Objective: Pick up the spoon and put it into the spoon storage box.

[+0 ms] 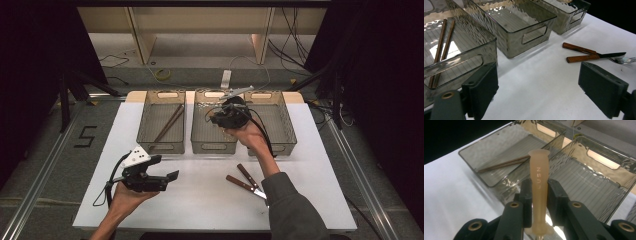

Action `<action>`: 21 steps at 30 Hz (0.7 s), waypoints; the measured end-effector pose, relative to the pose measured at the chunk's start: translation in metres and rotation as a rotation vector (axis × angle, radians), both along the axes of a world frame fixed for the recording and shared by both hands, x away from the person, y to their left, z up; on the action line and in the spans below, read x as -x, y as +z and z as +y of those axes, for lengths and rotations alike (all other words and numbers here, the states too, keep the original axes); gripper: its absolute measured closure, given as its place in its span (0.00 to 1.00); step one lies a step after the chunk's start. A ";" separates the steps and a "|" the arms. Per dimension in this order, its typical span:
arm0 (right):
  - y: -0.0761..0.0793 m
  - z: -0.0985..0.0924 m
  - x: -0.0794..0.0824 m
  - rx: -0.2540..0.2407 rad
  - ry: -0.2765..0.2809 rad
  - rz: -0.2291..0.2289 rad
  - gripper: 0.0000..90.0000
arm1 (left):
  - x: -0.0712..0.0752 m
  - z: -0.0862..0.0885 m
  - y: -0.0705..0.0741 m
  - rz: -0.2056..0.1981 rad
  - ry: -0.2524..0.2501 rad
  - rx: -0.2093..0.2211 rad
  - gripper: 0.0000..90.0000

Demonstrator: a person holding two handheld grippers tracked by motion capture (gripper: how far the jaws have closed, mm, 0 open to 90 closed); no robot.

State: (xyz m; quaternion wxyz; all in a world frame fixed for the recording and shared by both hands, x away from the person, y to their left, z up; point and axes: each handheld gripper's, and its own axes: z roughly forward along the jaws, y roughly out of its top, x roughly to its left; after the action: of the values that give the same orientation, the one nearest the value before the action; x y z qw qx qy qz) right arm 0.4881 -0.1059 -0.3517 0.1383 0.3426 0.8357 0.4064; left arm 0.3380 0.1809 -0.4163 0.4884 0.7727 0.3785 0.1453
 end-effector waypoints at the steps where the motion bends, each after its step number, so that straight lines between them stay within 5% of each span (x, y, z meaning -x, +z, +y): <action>1: -0.001 0.001 -0.002 0.003 -0.006 0.002 0.85 | 0.000 0.000 0.000 0.000 -0.001 -0.001 0.17; 21: -0.014 0.005 -0.034 0.002 -0.080 0.020 0.84 | 0.001 -0.001 0.000 -0.004 0.000 0.011 0.17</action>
State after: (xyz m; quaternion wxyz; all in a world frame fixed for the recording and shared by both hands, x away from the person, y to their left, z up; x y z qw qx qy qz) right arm 0.5223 -0.1007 -0.3660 0.1463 0.3798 0.8231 0.3960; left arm 0.3373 0.1798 -0.4161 0.4934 0.7696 0.3786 0.1447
